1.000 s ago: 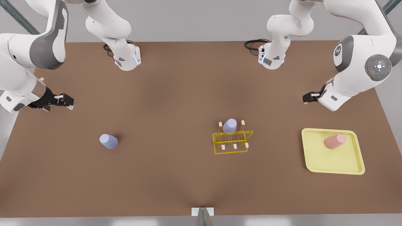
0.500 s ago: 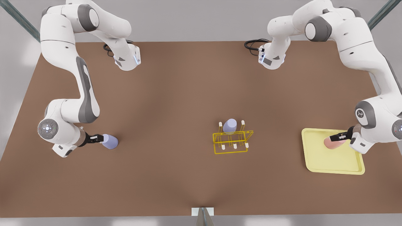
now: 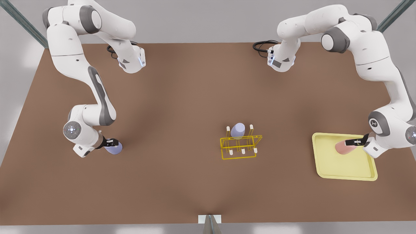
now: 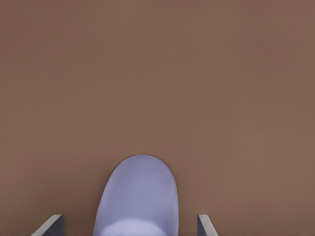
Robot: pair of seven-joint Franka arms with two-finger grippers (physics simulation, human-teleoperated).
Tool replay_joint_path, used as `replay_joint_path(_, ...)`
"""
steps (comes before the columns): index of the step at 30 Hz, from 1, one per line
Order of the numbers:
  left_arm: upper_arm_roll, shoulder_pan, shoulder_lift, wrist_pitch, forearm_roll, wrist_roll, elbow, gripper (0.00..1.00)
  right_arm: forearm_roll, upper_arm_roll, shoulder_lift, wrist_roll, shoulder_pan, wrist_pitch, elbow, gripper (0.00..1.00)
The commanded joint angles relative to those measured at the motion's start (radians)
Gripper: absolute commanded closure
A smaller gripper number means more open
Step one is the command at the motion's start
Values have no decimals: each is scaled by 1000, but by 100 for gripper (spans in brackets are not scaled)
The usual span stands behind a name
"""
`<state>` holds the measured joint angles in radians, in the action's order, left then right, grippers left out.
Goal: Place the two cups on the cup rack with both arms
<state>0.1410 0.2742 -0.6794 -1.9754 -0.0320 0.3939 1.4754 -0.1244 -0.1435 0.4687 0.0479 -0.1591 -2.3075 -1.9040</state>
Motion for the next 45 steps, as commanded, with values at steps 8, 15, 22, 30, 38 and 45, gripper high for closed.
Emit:
replay_joint_path(8,5,22,-68,-79,0,258,9,0,0,1,-8,-40,-17,-196,-116,0)
replay_joint_path(15,11,20,-89,-88,0,258,29,0,-9,1,10,-45,-5,-208,-122,0)
replay_joint_path(22,14,14,-85,-88,-2,258,26,5,-29,2,25,-46,-10,-208,-124,0)
replay_joint_path(30,15,11,-80,-88,3,258,19,5,-32,1,25,-46,-14,-205,-139,3)
replay_joint_path(38,15,11,-95,-103,-2,256,19,5,-32,1,27,-45,-14,-196,-132,16)
replay_joint_path(45,15,8,-95,-122,-3,256,19,15,-32,-1,22,-40,-16,-173,-116,16)
